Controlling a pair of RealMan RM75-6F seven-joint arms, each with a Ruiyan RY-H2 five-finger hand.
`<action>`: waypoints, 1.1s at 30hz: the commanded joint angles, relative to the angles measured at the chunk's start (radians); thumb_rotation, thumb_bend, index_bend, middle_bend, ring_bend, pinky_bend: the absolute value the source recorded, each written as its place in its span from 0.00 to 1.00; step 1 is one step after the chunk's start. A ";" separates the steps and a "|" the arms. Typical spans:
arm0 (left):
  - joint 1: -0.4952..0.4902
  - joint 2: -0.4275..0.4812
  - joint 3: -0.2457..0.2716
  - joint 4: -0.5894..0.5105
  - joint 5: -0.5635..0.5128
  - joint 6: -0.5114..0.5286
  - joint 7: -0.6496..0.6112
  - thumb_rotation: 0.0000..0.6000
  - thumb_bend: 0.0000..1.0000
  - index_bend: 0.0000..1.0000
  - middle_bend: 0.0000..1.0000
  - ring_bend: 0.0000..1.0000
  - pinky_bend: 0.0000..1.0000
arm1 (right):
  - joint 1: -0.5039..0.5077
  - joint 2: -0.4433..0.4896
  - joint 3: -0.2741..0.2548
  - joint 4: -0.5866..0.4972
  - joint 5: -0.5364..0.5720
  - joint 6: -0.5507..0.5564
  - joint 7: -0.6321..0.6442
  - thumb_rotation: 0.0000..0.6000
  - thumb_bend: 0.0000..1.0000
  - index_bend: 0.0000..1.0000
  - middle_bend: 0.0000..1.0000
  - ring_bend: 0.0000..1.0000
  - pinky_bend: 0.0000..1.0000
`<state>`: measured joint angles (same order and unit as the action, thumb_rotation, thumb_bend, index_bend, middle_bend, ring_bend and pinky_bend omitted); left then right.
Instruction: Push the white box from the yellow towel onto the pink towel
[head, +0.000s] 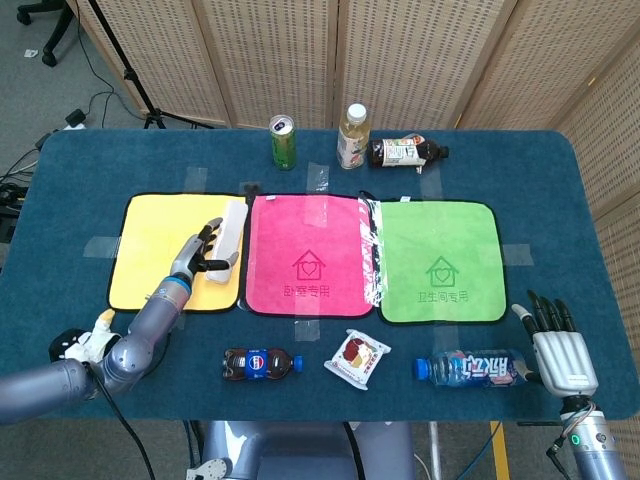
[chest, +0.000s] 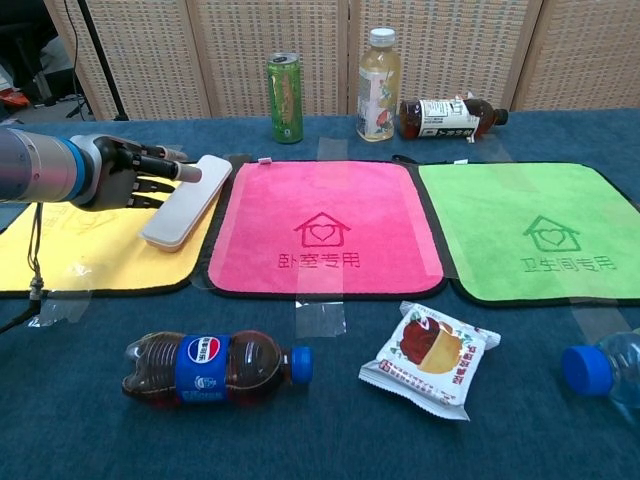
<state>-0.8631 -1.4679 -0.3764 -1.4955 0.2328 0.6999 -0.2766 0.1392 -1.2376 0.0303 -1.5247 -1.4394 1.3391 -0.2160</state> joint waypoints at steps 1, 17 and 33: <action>-0.006 -0.009 0.001 0.006 -0.005 0.002 0.009 1.00 0.40 0.02 0.00 0.00 0.02 | 0.000 0.000 0.000 0.000 0.000 0.000 0.001 1.00 0.00 0.14 0.00 0.00 0.00; -0.022 -0.045 -0.021 0.009 -0.024 0.012 0.034 1.00 0.40 0.02 0.00 0.00 0.02 | 0.000 0.000 0.001 0.005 0.000 0.002 0.008 1.00 0.00 0.14 0.00 0.00 0.00; -0.029 -0.058 -0.036 -0.035 -0.041 0.031 0.061 1.00 0.39 0.02 0.00 0.00 0.02 | 0.002 -0.002 -0.002 0.008 -0.002 -0.002 0.009 1.00 0.00 0.14 0.00 0.00 0.00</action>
<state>-0.8920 -1.5256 -0.4120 -1.5302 0.1920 0.7312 -0.2159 0.1414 -1.2398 0.0278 -1.5170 -1.4415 1.3373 -0.2072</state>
